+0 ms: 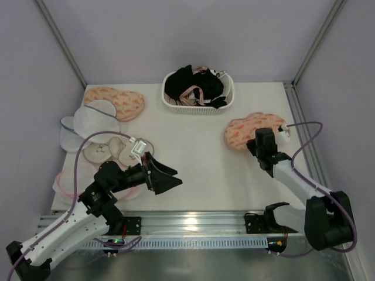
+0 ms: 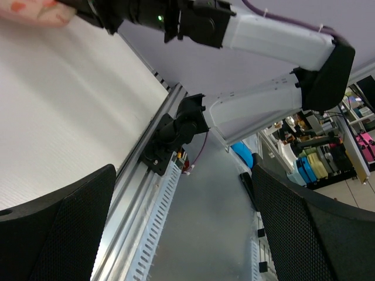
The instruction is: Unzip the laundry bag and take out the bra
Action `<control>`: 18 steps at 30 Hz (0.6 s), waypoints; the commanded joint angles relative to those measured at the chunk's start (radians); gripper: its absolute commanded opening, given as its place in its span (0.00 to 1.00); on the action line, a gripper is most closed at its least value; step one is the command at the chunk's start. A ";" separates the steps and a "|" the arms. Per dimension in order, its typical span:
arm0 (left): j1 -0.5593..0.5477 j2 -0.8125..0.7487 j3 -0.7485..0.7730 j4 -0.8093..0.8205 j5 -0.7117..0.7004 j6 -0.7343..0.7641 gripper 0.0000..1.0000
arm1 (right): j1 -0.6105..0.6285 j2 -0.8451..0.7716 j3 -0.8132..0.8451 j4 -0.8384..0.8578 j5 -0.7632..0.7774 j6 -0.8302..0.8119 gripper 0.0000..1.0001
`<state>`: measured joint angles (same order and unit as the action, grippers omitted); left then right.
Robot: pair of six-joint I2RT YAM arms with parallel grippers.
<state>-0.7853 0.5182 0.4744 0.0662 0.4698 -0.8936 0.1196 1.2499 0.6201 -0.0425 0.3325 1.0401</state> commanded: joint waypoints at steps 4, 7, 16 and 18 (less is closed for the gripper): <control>-0.003 -0.035 0.020 -0.031 -0.020 0.001 1.00 | 0.348 -0.271 -0.161 -0.156 0.153 0.205 0.04; -0.002 -0.041 0.023 -0.028 -0.022 -0.005 0.99 | 0.550 -0.279 -0.161 -0.186 0.322 0.341 0.04; -0.002 -0.086 0.041 -0.094 -0.036 -0.002 0.99 | 0.813 -0.005 -0.082 0.149 0.468 0.520 0.14; -0.002 -0.101 0.050 -0.121 -0.045 0.005 0.99 | 0.818 0.058 -0.071 0.368 0.403 0.407 0.35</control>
<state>-0.7853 0.4416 0.4770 -0.0040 0.4431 -0.9051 0.9176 1.2556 0.4942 -0.0456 0.6785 1.4826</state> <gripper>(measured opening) 0.994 0.246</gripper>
